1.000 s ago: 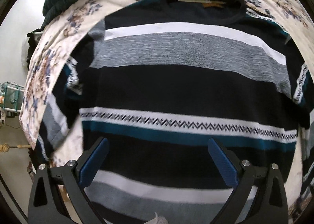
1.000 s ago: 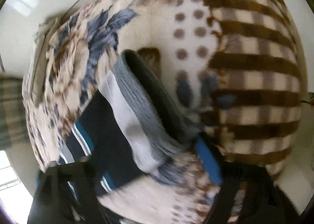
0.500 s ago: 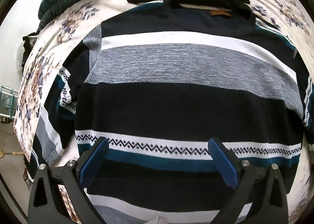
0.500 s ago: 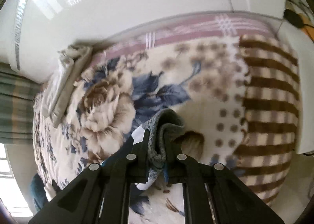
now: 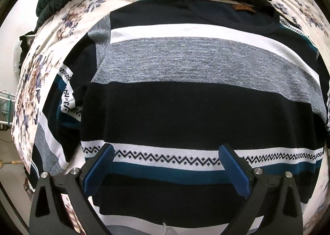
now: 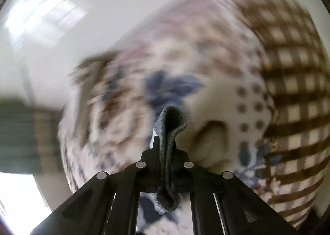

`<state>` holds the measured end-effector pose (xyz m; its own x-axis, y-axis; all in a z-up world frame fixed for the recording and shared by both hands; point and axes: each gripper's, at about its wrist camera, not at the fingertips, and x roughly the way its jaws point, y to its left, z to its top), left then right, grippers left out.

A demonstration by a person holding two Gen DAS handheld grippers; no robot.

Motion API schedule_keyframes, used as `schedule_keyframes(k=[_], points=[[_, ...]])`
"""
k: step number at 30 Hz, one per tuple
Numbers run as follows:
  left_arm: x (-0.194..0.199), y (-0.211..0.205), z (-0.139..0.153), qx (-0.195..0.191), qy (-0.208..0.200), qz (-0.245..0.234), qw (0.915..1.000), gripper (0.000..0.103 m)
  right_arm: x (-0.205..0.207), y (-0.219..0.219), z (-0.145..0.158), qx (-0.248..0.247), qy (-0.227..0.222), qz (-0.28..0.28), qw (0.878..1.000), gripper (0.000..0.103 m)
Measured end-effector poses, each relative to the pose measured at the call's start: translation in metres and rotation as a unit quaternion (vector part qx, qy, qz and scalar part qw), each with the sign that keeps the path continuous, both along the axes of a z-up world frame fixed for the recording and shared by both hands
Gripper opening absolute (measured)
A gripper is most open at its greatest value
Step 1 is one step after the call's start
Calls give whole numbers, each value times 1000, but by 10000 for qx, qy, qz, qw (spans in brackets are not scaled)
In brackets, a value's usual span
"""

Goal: Fold small clothes

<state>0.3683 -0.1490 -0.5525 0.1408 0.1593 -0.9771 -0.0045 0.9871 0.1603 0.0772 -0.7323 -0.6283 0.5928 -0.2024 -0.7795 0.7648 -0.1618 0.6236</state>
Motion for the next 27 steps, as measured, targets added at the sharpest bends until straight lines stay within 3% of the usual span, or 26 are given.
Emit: schedule_keyframes(k=[2, 3, 4, 6, 8, 10, 11, 15, 17, 19, 20, 24, 27], points=[[1, 2, 2, 7, -27, -63, 10000, 103, 5, 0, 24, -415, -25, 407, 9983, 6], [1, 3, 3, 1, -47, -85, 10000, 103, 6, -1, 26, -450, 195, 582, 9971, 9], [2, 3, 4, -2, -63, -108, 9999, 103, 4, -5, 17, -262, 699, 716, 9946, 26], [2, 1, 4, 24, -78, -169, 9998, 103, -15, -6, -14, 456, 1340, 528, 9885, 43], [3, 0, 4, 33, -100, -220, 9997, 103, -36, 2, -31, 780, 1052, 96, 9913, 45], [6, -2, 3, 58, -141, -269, 9995, 103, -44, 13, -42, 923, 678, -214, 9932, 63], [6, -4, 3, 67, -163, -284, 9994, 103, -47, 18, -49, 977, 525, -293, 9934, 66], [10, -9, -2, 103, -179, -284, 9994, 103, -29, 25, -82, 1235, -12, -569, 9907, 68], [12, -10, -2, 80, -205, -247, 9995, 103, -18, 24, -84, 1031, -25, -821, 9913, 65], [15, -9, -2, 54, -220, -164, 9996, 103, -1, 18, -80, 875, 63, -779, 9931, 18], [16, -8, -1, 12, -230, -112, 9997, 103, 8, 14, -77, 850, 83, -686, 9940, 10], [21, 4, 8, -130, -285, 115, 9994, 103, 55, 4, -24, 235, 379, -5, 9990, 10], [23, 21, 17, -205, -349, 314, 9987, 103, 123, 19, 45, -465, 465, 1053, 9923, 10]])
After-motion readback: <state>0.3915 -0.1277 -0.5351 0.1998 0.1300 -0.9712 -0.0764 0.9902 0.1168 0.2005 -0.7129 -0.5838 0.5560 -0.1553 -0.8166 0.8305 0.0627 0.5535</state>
